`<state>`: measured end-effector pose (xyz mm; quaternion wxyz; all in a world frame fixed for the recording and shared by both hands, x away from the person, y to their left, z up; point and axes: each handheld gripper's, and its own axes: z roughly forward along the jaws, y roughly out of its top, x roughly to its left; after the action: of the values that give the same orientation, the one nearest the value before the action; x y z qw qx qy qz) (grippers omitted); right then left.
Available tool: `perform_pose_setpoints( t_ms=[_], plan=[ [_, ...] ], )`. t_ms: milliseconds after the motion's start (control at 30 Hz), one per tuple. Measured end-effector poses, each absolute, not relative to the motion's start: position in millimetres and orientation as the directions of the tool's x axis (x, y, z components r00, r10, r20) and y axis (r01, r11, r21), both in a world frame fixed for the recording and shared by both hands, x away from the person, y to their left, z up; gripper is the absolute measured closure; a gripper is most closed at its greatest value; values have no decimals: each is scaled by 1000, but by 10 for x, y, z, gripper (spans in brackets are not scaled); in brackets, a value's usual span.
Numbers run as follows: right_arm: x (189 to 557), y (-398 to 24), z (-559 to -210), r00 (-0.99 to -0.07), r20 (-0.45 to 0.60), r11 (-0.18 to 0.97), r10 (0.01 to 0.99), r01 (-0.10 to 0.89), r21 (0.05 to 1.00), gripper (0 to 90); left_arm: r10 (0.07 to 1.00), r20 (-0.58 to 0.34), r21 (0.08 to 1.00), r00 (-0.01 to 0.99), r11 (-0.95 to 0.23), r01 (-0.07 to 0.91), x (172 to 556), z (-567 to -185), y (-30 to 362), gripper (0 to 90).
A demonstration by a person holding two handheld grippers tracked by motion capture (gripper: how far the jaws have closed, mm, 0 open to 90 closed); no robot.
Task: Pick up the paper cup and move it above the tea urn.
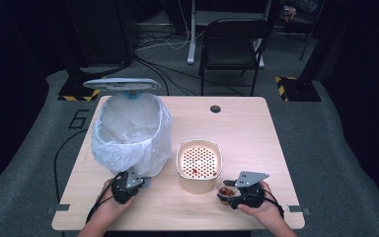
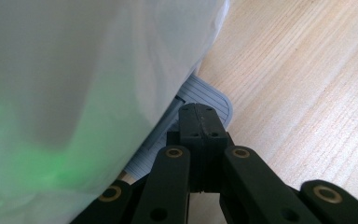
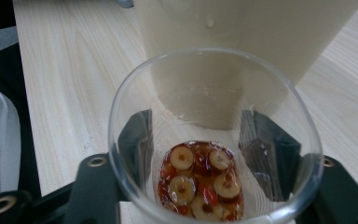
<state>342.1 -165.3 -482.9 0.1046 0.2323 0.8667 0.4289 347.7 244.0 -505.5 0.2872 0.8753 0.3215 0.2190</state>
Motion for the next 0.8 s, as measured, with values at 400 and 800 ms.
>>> perform_pose_setpoints(
  t_ms=[400,800],
  plan=[
    [3437,-1728,-4787,-863,0,514,506,301,803,496,687,193,640,700,-629,441,3477,-5050,2444,900],
    [3500,-1890,-4628,-845,-19,491,534,292,821,496,688,200,644,698,-629,435,3477,-5057,2438,900]
  ],
)
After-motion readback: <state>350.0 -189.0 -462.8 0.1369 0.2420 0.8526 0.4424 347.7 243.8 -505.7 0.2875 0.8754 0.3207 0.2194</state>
